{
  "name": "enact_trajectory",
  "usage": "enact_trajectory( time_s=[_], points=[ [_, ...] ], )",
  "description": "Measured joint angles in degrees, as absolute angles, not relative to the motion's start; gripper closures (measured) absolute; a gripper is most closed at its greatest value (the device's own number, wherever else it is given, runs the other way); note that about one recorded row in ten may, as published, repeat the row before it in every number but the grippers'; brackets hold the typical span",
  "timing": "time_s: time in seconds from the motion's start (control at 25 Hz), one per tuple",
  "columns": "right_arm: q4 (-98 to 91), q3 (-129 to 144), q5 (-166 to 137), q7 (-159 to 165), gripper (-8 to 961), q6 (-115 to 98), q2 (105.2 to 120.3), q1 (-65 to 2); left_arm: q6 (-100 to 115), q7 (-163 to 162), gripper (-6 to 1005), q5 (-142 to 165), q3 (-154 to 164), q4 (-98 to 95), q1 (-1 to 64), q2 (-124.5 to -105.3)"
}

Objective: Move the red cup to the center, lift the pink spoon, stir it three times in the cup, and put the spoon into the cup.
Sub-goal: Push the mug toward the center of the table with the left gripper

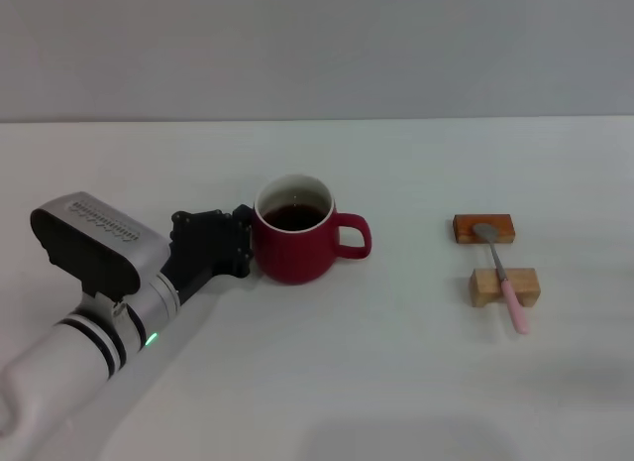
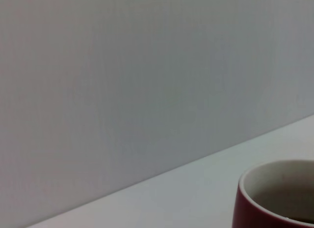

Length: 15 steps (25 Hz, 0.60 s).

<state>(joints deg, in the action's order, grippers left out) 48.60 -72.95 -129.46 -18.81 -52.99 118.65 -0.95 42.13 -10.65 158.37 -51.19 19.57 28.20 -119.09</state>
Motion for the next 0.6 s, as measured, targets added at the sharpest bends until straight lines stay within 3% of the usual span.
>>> enact_trajectory(
  time_s=[0.6],
  points=[
    [48.43,-72.29,-129.53,-19.12,314,-53.00,118.78,-0.85,41.87,-10.76,944,158.39,-67.36,17.17,28.10,-118.79]
  ],
)
